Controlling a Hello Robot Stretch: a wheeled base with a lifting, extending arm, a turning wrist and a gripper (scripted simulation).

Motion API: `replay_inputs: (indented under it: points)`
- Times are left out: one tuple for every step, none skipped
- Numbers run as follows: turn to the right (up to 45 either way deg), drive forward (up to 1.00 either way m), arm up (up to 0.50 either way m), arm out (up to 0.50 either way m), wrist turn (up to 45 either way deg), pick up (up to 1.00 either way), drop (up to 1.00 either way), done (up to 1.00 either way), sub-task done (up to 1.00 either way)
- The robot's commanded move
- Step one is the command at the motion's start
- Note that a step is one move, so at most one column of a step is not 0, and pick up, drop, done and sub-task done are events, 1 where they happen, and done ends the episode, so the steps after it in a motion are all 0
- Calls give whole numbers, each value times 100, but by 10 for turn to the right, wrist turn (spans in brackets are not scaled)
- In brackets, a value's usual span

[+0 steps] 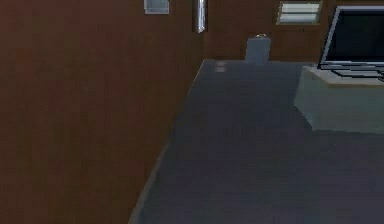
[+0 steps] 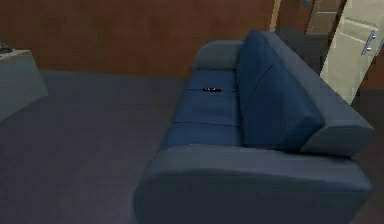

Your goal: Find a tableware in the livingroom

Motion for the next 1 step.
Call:
replay_inputs:
  points:
    - [0, 70, 0, 0, 0, 0, 0, 0, 0]
